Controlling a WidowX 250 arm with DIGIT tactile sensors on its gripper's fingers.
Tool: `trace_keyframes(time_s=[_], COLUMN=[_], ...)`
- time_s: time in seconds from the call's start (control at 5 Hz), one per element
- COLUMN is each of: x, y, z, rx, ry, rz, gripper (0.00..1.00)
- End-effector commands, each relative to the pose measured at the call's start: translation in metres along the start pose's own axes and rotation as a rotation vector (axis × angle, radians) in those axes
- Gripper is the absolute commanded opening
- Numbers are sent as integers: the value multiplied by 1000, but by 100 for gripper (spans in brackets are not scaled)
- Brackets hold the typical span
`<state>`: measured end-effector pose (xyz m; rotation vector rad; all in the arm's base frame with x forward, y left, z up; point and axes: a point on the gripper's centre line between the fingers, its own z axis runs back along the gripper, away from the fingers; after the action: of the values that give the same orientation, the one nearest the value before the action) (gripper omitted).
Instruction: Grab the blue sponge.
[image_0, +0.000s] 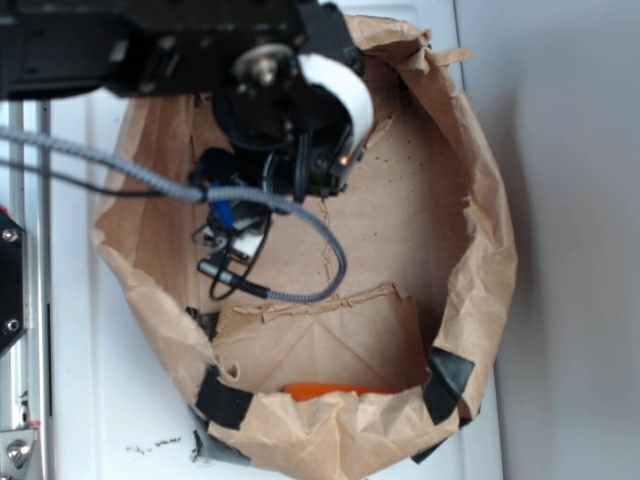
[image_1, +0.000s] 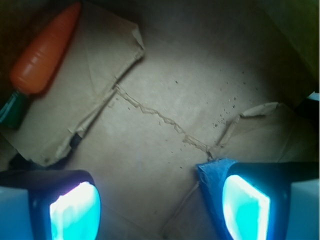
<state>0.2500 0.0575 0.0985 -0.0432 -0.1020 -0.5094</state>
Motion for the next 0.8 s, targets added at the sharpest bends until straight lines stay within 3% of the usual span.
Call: trace_keyframes(time_s=[0.0, 0.2, 0.6], x=[-15, -21, -26], y=[22, 34, 27], z=[-16, -40, -98], rx=[52, 25, -63], ry=[39, 79, 17], rz=[-43, -52, -8], gripper=[100, 100, 100])
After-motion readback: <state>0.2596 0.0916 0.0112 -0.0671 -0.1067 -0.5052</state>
